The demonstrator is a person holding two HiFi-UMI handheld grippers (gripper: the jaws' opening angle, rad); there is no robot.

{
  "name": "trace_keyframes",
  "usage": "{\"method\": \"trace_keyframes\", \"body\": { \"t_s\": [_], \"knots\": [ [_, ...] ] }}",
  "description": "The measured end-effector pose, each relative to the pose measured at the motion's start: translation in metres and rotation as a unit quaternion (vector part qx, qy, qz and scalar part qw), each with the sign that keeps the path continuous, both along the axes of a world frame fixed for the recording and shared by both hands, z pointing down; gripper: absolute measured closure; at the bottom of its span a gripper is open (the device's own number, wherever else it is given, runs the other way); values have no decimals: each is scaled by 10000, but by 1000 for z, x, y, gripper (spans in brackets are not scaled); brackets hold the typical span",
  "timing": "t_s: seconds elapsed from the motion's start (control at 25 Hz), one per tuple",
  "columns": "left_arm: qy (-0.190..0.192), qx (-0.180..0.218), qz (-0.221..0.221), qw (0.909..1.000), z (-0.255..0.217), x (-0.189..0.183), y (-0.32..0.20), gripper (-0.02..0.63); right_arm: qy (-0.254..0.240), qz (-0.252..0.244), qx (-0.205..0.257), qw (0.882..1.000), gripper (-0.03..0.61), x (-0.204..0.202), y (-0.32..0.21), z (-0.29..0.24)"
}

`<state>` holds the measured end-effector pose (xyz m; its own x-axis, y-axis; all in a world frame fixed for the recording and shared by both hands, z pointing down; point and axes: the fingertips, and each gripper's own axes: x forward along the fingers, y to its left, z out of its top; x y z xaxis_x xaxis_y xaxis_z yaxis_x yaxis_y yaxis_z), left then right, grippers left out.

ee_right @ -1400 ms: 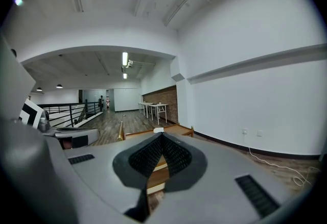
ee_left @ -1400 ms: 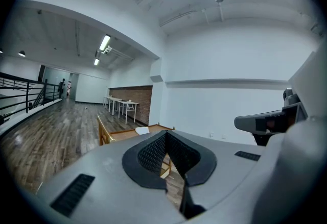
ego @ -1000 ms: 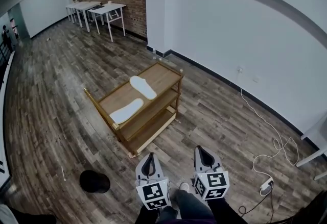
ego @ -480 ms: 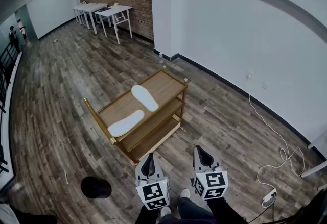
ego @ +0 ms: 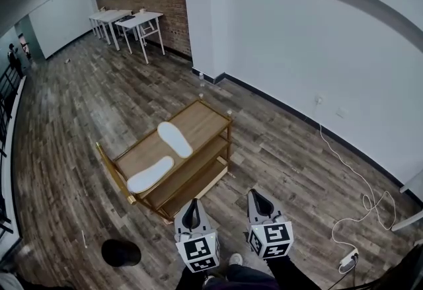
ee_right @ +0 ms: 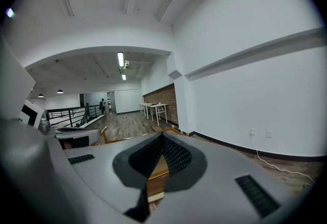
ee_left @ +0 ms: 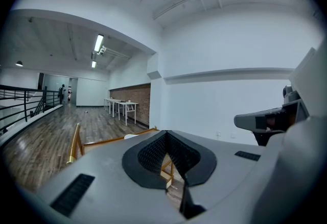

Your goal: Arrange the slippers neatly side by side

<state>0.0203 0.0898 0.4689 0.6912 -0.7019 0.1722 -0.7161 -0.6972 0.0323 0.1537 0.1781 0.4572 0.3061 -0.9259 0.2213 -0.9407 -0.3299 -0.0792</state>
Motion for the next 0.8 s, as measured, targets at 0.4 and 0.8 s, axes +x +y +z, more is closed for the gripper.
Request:
{"method": "trace_keyframes", "body": {
  "t_s": [0.4,0.8],
  "knots": [
    [-42,54,216,9997,-2,56,2,614,-92,191,49,9998,580,50,3,0],
    [-97,76,268,9996,0,80,-27,614,-148,280,31,9995,580,70,-18,6]
  ]
}}
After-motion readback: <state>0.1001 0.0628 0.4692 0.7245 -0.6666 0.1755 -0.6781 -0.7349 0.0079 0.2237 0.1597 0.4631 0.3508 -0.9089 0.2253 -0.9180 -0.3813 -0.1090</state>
